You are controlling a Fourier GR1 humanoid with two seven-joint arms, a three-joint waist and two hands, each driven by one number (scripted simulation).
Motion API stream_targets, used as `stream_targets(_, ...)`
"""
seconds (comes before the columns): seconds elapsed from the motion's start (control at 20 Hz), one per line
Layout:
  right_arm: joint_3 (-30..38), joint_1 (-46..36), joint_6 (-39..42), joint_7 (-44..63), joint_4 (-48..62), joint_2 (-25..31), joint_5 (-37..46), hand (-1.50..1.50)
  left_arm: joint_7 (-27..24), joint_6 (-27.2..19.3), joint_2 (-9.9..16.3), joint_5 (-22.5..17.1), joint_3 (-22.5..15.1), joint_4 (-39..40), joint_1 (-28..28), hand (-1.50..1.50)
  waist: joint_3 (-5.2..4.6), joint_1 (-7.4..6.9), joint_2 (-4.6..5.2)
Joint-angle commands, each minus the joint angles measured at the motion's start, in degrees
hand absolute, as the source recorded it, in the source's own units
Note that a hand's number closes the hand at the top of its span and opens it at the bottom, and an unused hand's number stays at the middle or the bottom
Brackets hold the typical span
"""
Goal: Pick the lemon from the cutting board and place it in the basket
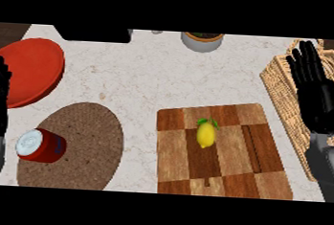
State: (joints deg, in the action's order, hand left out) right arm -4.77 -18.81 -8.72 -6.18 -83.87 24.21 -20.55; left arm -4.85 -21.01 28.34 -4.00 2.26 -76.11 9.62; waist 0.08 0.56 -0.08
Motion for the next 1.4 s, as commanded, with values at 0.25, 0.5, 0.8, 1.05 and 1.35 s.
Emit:
stream_targets(0.25, 4.2, -12.4, 15.8, -9.4, 11.1, -0.2, -6.1, 1.5, 11.4, 14.2, -0.8, -8.1, -3.6, -1.5, 3.9, 0.0, 0.11, -2.66, 0.8)
stream_targets(0.5, -21.6, -11.2, 8.0, -14.3, 3.6, -1.3, 25.9, -1.5, 11.6, 14.3, -6.4, -8.8, -7.3, -0.6, 2.7, 0.0, -0.21, -3.57, 0.48)
stream_targets(0.8, -29.6, -16.2, -10.5, 1.1, 7.3, -20.0, 39.1, -1.5, 13.9, 16.7, -4.2, -10.8, -4.0, 2.6, 4.8, 0.0, -0.2, -1.16, 0.05)
stream_targets(1.05, -27.8, -26.8, 0.5, 28.1, 5.8, -17.6, 39.9, -1.5, 13.7, 16.3, -3.5, -10.0, -4.0, -0.6, 1.6, 0.0, -0.26, -0.85, -0.56)
stream_targets(1.35, -28.9, -38.0, 13.7, 46.0, 8.0, -5.9, 48.5, -1.5, 13.5, 15.8, -4.1, -9.9, -3.9, 0.1, 1.0, 0.0, -0.47, 0.6, -1.36)
